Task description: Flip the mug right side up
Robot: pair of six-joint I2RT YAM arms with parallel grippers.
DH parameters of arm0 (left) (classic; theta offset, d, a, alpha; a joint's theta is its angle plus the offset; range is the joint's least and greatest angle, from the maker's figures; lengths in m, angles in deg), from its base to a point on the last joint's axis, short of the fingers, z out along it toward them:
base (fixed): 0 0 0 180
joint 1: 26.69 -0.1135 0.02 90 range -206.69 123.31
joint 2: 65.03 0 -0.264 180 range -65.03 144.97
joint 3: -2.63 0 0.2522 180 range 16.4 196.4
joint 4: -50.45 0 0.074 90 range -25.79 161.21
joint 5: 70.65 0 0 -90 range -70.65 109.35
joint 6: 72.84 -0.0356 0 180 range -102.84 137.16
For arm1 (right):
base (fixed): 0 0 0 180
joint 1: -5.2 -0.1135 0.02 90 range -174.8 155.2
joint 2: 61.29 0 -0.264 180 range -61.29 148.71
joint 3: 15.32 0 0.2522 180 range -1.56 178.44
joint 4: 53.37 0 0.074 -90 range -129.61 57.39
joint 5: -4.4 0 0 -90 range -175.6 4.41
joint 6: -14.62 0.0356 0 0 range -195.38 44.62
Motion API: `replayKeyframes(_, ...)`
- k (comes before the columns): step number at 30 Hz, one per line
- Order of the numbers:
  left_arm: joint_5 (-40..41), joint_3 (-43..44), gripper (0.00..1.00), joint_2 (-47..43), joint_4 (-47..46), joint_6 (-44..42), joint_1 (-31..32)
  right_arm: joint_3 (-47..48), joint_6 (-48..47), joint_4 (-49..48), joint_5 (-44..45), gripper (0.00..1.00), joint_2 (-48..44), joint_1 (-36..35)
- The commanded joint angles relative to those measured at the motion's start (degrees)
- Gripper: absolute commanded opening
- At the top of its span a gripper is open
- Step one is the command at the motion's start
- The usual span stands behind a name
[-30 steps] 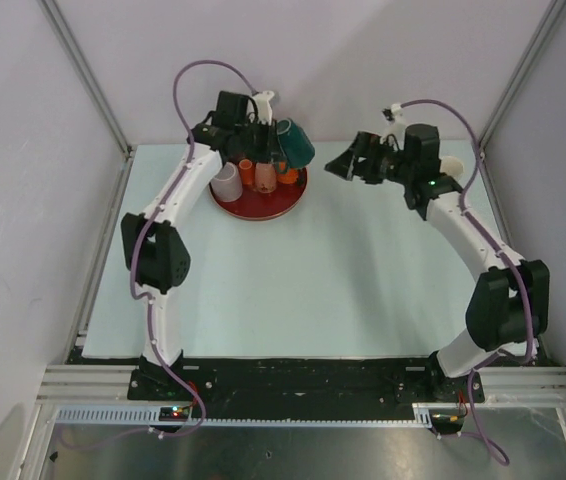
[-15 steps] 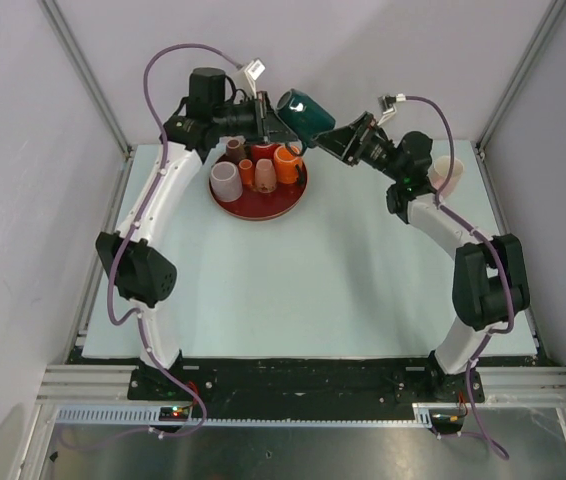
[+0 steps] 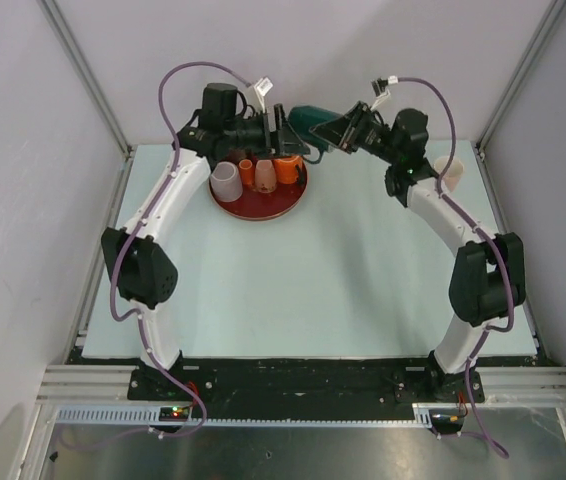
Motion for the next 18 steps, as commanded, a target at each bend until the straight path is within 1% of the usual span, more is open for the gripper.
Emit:
replayKeyframes(1,9.60,-0.54,0.93,-3.90,-0.16,-10.68,-0.42,14.50,-24.88,40.78,25.09,0.00,-1.20,1.30)
replayKeyframes(3,16.27,-0.64,0.98,-4.11,2.24,-16.21,-1.31,21.13,-32.74,54.00,33.56,0.00,1.98,1.50)
replayKeyframes(5,23.49,-1.17,0.99,-4.38,4.47,-22.05,-1.73,29.47,-38.50,65.70,39.15,0.00,7.23,2.04)
replayKeyframes(6,25.94,-1.76,0.99,-4.49,5.14,-23.88,-1.86,35.20,-41.29,72.69,40.64,0.00,10.08,2.42)
replayKeyframes(8,29.36,-3.21,1.00,-4.72,5.63,-27.06,-1.94,47.36,-45.43,85.08,44.13,0.00,18.11,3.06)
replayKeyframes(10,30.87,-4.96,1.00,-4.87,5.82,-29.46,-1.98,59.98,-48.84,94.59,47.40,0.00,26.58,3.48)
replayKeyframes(11,31.30,-5.72,1.00,-4.90,5.86,-30.27,-1.98,64.20,-50.02,97.42,49.11,0.00,30.22,3.62)
replayKeyframes(13,31.60,-7.48,1.00,-4.93,5.97,-31.54,-1.94,66.89,-51.92,99.19,51.10,0.00,33.45,4.02)
replayKeyframes(16,32.19,-9.44,1.00,-4.85,6.04,-33.02,-1.97,60.21,-52.91,95.69,51.91,0.00,32.40,5.09)
replayKeyframes(18,32.53,-10.12,1.00,-4.64,5.99,-33.79,-1.90,56.71,-53.32,93.59,50.55,0.00,32.46,5.94)
